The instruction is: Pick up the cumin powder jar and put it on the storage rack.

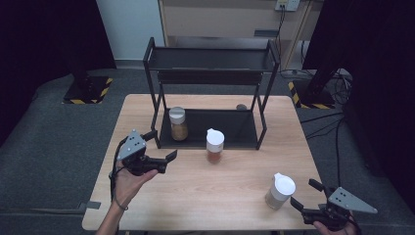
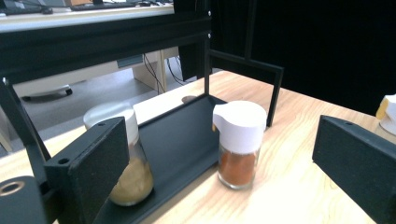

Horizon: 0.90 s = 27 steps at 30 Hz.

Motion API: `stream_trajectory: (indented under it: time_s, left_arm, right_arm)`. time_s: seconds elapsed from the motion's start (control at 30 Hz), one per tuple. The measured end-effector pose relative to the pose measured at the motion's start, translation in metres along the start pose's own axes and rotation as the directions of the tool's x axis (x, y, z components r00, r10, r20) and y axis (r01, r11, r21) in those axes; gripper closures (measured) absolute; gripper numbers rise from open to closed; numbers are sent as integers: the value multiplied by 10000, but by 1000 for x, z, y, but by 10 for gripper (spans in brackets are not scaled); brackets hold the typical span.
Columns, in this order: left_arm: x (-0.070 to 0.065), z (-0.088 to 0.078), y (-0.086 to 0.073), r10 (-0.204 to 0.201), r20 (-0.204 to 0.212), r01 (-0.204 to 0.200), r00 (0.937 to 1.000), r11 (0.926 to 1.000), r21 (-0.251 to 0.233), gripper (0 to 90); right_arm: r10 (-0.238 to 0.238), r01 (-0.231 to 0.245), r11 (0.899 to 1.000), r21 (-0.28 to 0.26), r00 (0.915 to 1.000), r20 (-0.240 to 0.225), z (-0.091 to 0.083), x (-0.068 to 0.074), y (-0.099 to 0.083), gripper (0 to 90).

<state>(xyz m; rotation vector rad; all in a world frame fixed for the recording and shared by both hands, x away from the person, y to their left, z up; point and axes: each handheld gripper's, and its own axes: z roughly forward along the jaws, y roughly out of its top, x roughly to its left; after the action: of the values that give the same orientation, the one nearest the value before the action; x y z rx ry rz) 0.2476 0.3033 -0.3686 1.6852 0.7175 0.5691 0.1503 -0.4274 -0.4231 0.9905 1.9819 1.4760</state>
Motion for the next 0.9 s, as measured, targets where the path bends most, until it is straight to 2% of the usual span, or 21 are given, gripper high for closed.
stream_trajectory:
  time_s: [0.1, 0.2, 0.5, 0.63, 0.9]
  left_arm:
    - [2, -5, -10, -168, 129, 167, 9998, 9999, 45, 26]
    - [2, -11, -19, -142, 147, 140, 9998, 9998, 148, 26]
    - [2, -27, -43, -407, -125, 410, 9991, 9988, 282, 26]
    - [2, -32, -52, -604, -182, 610, 9980, 9976, 335, 25]
    - [2, -40, -68, -750, -332, 765, 9966, 9960, 465, 26]
  right_arm:
    - [-5, 5, 10000, -4, 10000, 3, 0, 0, 0, 50]
    - [-4, 4, 10000, -4, 10000, 3, 0, 0, 0, 51]
    - [-27, 27, 10000, 23, 10000, 11, 1, 1, 0, 51]
    - [-50, 50, 10000, 39, 10000, 10, 1, 1, 1, 51]
    - [-55, 55, 10000, 34, 10000, 8, 1, 1, 1, 51]
